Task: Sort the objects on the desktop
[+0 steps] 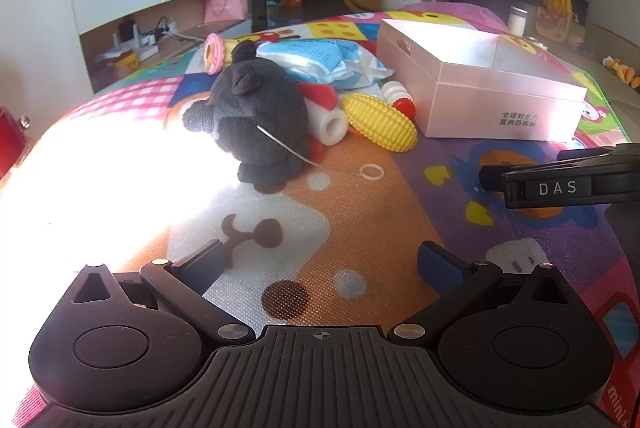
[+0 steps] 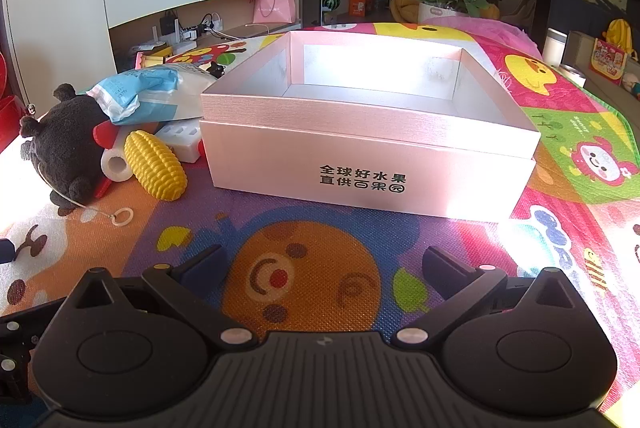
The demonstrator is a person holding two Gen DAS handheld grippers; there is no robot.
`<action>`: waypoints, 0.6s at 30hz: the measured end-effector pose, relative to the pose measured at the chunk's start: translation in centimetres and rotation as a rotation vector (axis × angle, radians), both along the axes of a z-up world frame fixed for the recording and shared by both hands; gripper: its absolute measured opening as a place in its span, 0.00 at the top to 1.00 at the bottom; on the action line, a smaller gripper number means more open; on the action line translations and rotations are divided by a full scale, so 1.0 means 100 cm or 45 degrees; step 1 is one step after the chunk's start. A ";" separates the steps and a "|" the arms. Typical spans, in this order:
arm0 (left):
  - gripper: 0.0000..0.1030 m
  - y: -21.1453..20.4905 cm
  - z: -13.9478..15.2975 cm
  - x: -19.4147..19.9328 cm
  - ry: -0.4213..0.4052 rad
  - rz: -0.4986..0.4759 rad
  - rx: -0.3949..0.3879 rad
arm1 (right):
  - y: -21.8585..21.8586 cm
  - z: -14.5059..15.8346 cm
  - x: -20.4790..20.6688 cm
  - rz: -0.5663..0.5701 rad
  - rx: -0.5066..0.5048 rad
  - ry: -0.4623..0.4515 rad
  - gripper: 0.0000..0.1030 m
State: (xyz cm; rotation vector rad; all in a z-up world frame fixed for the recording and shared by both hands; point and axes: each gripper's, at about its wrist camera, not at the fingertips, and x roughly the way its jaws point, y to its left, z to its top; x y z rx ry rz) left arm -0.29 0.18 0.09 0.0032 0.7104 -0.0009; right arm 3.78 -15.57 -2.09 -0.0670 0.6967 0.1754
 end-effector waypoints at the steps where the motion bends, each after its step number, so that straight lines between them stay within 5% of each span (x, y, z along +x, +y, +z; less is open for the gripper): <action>1: 0.00 0.000 0.000 0.000 -0.001 0.001 0.002 | 0.000 0.000 0.000 0.000 0.000 0.000 0.00; 18: 0.00 -0.001 0.000 -0.001 -0.006 0.000 0.006 | 0.000 0.000 0.000 -0.001 0.000 -0.001 0.00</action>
